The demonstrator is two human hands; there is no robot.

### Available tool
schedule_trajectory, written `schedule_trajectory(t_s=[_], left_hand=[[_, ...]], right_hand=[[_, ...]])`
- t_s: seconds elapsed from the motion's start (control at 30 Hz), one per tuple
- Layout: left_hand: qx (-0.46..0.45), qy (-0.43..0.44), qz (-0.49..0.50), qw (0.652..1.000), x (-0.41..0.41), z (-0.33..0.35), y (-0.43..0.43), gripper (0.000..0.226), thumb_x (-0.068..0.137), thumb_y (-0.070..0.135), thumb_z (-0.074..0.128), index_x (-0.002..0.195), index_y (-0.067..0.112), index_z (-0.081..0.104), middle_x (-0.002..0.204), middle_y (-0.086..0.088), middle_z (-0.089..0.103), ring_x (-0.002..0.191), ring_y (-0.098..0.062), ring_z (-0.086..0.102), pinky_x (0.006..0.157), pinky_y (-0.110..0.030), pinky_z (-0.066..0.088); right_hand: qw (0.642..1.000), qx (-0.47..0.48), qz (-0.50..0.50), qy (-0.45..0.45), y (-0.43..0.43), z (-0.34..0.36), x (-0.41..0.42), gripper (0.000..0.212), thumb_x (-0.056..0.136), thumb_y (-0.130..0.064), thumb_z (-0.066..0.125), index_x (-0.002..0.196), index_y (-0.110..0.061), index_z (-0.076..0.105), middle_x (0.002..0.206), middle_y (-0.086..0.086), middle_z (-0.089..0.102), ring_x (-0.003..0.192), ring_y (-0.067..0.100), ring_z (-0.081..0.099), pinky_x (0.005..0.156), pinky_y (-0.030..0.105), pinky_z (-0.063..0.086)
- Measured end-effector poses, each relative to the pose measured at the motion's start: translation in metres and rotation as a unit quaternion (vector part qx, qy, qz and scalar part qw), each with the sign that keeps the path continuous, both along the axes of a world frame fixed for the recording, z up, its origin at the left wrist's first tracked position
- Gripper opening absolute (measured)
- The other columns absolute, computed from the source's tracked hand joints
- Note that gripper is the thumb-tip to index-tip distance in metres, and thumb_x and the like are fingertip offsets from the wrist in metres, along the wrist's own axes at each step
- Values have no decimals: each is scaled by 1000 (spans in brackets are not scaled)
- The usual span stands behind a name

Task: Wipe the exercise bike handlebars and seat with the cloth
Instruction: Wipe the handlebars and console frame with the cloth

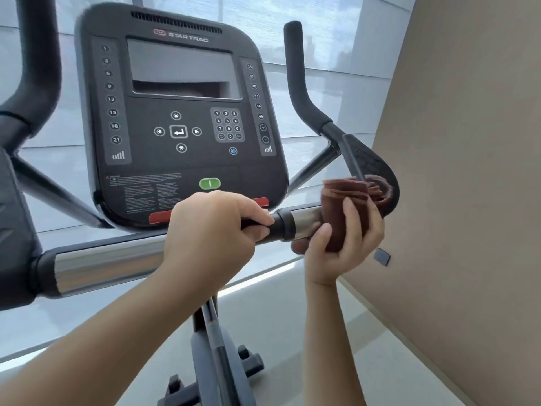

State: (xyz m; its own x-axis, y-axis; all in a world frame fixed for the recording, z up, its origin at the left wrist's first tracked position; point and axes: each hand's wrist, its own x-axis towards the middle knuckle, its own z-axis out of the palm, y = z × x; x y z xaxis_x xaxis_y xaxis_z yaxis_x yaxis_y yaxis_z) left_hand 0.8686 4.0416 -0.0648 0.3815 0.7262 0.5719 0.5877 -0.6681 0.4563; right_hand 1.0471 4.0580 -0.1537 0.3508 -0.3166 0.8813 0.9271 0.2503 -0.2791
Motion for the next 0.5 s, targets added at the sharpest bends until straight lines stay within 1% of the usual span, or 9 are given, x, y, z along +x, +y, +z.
schedule_trajectory(t_s=[0.07,0.13,0.17,0.27,0.33,0.37,0.43,0.5], left_hand=[[4,0,-2,1000,0,-1,0,17,69,22,76,75,38,73,77,16,72,79,-11,62,61,-9,31],[5,-5,-6,1000,1,0,0,17,68,21,76,74,37,73,78,17,72,80,-11,63,62,-19,37],[5,-8,-8,1000,1,-1,-1,17,68,21,77,73,37,73,78,17,72,81,-11,63,64,-22,39],[12,-20,-14,1000,2,-1,-2,17,66,20,78,71,36,73,77,18,72,80,-7,65,67,-21,44],[20,-22,-11,999,2,-1,-2,17,66,20,79,70,36,73,76,19,72,79,-5,65,70,-14,41],[23,-23,-8,999,2,-1,-2,18,66,19,79,70,35,73,76,19,71,78,-5,65,70,-12,40],[28,-20,-9,999,2,-2,-3,19,66,17,79,70,35,74,76,18,72,78,-8,65,70,-15,41],[39,-18,-12,999,2,-2,-5,20,66,15,79,70,34,74,75,17,72,76,-10,66,67,-21,45]], right_hand=[[999,24,-11,24,4,2,18,29,79,-17,47,104,-8,59,113,16,51,103,33,50,92,45,44],[997,50,-4,54,12,2,9,29,83,-19,47,106,-9,60,113,17,51,104,34,50,91,49,44],[996,60,-1,66,16,0,-2,29,85,-22,47,107,-10,60,114,18,51,104,35,50,91,50,44],[995,70,12,75,24,-6,-37,29,87,-29,46,108,-14,60,115,20,50,106,40,48,91,54,42],[996,65,12,51,25,-6,-39,30,86,-31,45,109,-16,57,114,21,49,103,45,47,87,58,43],[998,59,2,28,24,-6,-31,30,86,-32,44,108,-15,57,112,21,49,100,46,48,86,58,44],[998,56,-24,-2,19,-5,-5,32,85,-31,44,105,-11,58,109,21,50,97,44,50,83,56,46],[997,69,-28,12,16,0,17,31,83,-26,45,103,-7,59,109,20,51,97,41,51,83,52,47]])
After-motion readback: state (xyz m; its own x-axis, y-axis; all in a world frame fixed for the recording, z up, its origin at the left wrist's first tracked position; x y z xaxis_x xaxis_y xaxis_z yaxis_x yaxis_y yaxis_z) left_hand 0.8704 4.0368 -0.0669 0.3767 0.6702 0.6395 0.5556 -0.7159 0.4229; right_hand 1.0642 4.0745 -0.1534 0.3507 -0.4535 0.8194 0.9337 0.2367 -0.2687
